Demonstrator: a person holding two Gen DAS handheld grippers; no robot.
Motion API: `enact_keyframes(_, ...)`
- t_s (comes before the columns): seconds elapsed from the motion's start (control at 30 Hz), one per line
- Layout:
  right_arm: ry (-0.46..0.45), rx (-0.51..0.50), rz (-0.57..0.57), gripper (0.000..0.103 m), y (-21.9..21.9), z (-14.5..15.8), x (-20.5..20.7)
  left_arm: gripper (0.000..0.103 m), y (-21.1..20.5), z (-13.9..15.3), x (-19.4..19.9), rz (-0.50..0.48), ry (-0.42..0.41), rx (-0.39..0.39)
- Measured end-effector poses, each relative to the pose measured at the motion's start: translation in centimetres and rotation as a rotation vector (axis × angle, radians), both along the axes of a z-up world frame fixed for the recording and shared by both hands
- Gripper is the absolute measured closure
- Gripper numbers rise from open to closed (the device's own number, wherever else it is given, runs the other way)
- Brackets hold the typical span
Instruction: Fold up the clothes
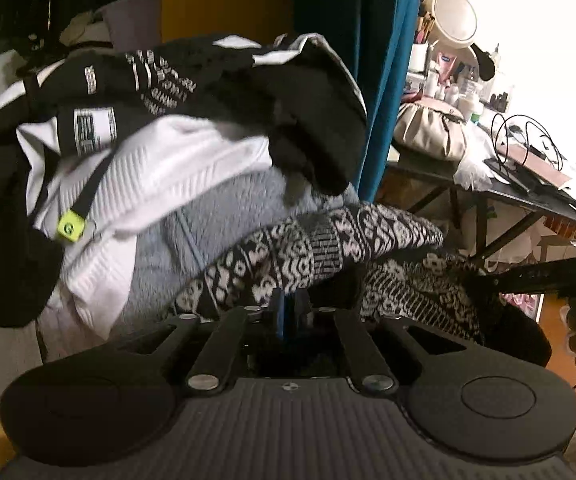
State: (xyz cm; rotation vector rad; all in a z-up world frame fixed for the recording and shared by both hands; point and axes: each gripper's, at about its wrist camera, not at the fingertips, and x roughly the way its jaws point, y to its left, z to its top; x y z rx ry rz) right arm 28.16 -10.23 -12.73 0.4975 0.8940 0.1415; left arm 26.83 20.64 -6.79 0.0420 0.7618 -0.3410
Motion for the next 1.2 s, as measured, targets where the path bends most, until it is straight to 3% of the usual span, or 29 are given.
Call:
enact_keyframes(0.1,0.003,-0.019,-0.012,0.068,-0.2,0.1,-0.5,0.089,0.0,-0.6,0.0,0.008,0.015,0.009)
enact_keyframes(0.17,0.006,-0.026,-0.021,0.065,-0.3,0.3,-0.7,0.076,0.1,-0.5,0.2,0.017,0.012,0.004)
enact_keyframes(0.23,0.007,-0.029,-0.031,0.056,-0.5,0.4,-0.9,0.054,0.3,-0.2,0.3,0.028,-0.009,0.006)
enact_keyframes(0.27,0.007,-0.030,-0.036,0.056,-0.6,0.4,-0.9,0.052,0.4,-0.1,0.4,0.034,-0.021,0.008)
enact_keyframes(0.37,0.008,-0.037,-0.049,0.054,-0.9,0.7,-1.0,0.050,0.8,0.3,0.7,0.052,-0.033,0.004)
enact_keyframes(0.5,0.005,-0.046,-0.064,0.044,-0.9,1.1,-0.8,0.037,1.8,0.3,1.1,0.085,-0.021,-0.018)
enact_keyframes(0.6,0.005,-0.054,-0.062,0.041,-0.6,1.4,-0.6,0.035,2.4,0.3,1.1,0.103,-0.017,-0.041)
enact_keyframes(0.7,0.004,-0.064,-0.057,0.028,-0.1,1.7,-0.3,0.030,3.0,0.3,1.2,0.123,-0.013,-0.048)
enact_keyframes(0.9,0.004,-0.061,-0.016,0.026,0.9,2.2,0.5,0.023,4.2,-0.1,1.1,0.164,0.002,-0.078)
enact_keyframes(1.03,0.012,-0.068,0.014,0.018,1.7,2.4,1.0,0.016,4.5,-0.6,0.8,0.164,0.029,-0.120)
enact_keyframes(1.2,0.045,-0.087,0.073,0.015,2.9,2.3,1.6,0.012,3.4,-1.1,0.0,0.130,0.025,-0.149)
